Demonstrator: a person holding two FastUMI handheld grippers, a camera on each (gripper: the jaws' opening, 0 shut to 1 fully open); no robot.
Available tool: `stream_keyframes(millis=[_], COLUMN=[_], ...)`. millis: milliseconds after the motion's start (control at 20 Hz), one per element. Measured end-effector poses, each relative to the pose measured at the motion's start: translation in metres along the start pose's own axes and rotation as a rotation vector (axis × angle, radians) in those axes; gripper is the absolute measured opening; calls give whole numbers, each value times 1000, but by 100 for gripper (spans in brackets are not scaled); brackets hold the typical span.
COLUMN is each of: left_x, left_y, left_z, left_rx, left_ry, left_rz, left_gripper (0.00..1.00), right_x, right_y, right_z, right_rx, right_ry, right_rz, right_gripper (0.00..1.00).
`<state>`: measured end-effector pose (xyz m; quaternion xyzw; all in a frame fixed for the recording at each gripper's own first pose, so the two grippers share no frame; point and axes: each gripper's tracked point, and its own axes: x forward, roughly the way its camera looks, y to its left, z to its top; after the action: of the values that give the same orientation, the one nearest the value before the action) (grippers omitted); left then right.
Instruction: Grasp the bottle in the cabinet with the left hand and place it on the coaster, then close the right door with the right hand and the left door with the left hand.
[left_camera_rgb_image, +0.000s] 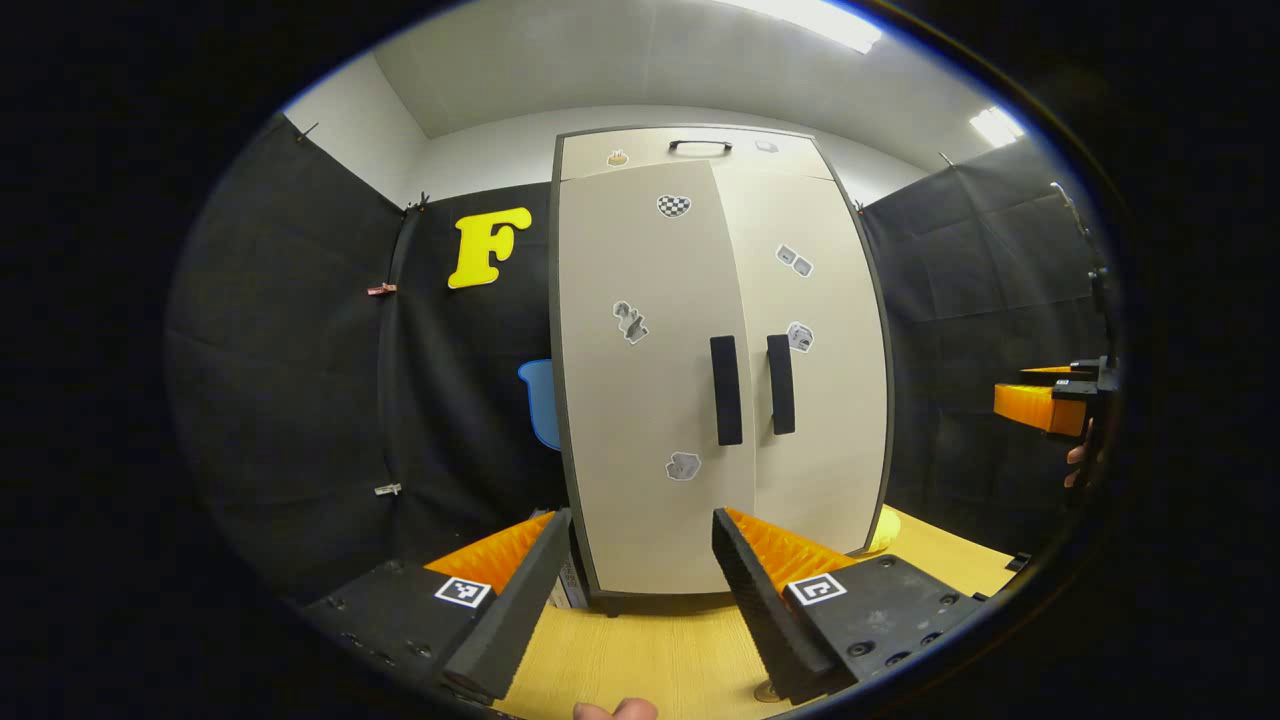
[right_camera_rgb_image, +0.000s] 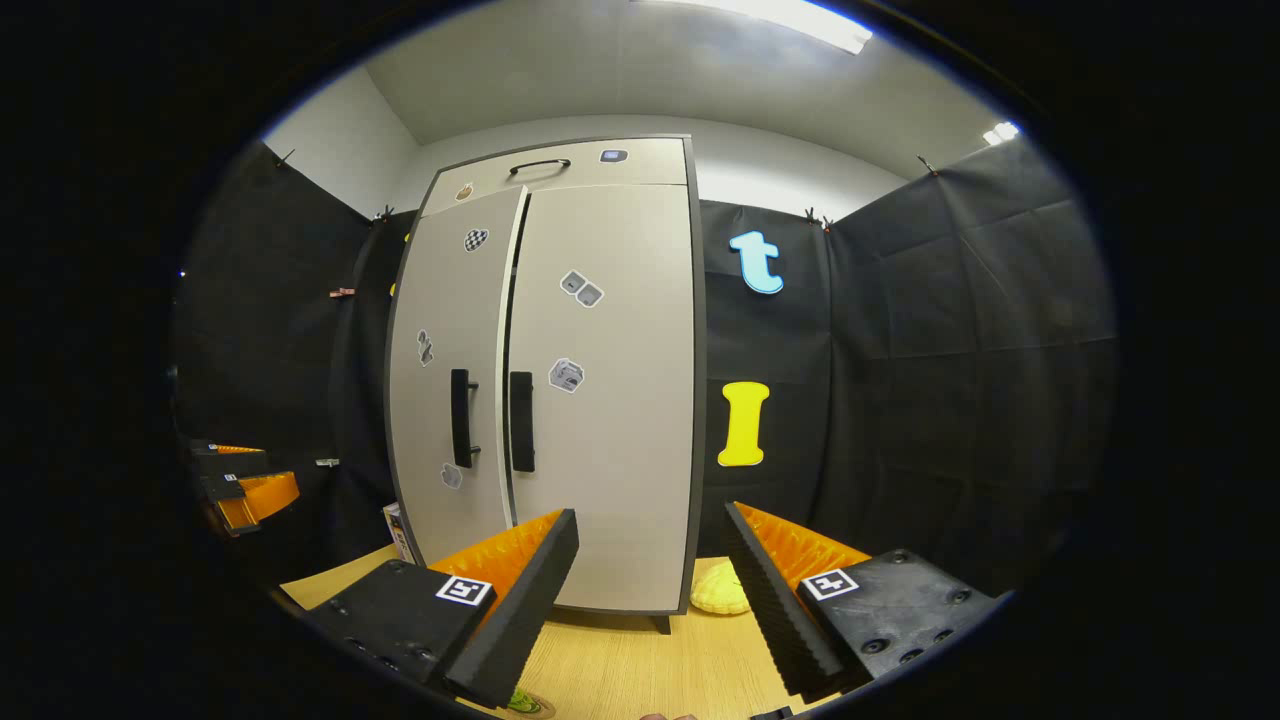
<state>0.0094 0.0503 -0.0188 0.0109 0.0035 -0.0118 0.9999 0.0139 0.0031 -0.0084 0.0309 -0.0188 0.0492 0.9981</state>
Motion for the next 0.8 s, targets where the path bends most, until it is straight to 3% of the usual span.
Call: stream_keyframes(millis=[800], left_x=[2], left_y=[-24], left_z=[9], left_rx=[26], left_ry=[-3], left_rz=[24], left_gripper=[92], right_x=[15], right_y=[-8], right_z=[-6], right_rx=[5], right_ry=[12], right_rz=[68], right_gripper=[96])
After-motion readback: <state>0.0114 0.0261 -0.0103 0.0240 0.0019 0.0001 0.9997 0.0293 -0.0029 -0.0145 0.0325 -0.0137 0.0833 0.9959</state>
